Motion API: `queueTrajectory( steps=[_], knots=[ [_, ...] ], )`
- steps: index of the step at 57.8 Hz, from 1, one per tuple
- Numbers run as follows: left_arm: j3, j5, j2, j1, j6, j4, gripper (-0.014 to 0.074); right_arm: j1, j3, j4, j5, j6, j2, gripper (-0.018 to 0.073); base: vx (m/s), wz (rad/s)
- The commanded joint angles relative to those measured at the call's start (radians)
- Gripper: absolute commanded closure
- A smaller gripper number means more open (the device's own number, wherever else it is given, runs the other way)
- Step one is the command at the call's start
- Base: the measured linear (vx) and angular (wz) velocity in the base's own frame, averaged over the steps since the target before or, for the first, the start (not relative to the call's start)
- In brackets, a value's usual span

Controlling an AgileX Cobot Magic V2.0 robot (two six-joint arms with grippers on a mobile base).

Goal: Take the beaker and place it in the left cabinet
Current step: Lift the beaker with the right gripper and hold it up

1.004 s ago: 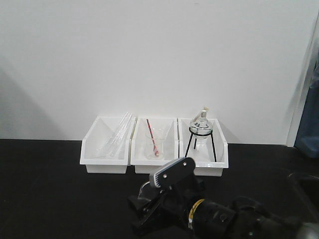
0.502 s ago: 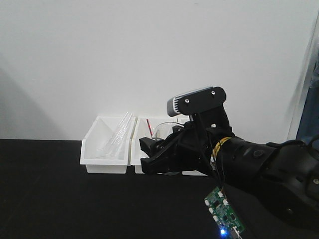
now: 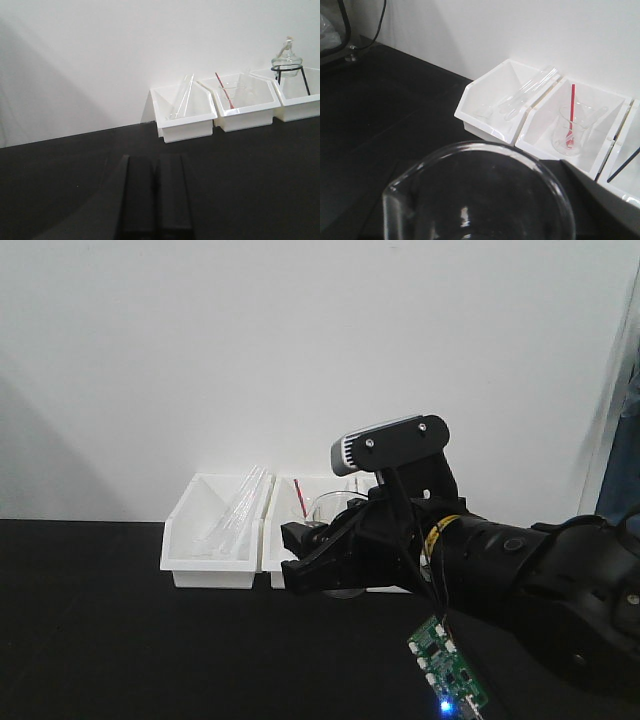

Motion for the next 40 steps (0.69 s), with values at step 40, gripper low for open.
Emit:
queueTrajectory(
  steps=[40],
  knots=[
    [0.016,-0.075,-0.019,-0.001,-0.003,-0.003,0.0595,-0.004,-0.038,-0.008,-0.078,0.001,-0.038,0.0564,0.0,0.0]
  ],
)
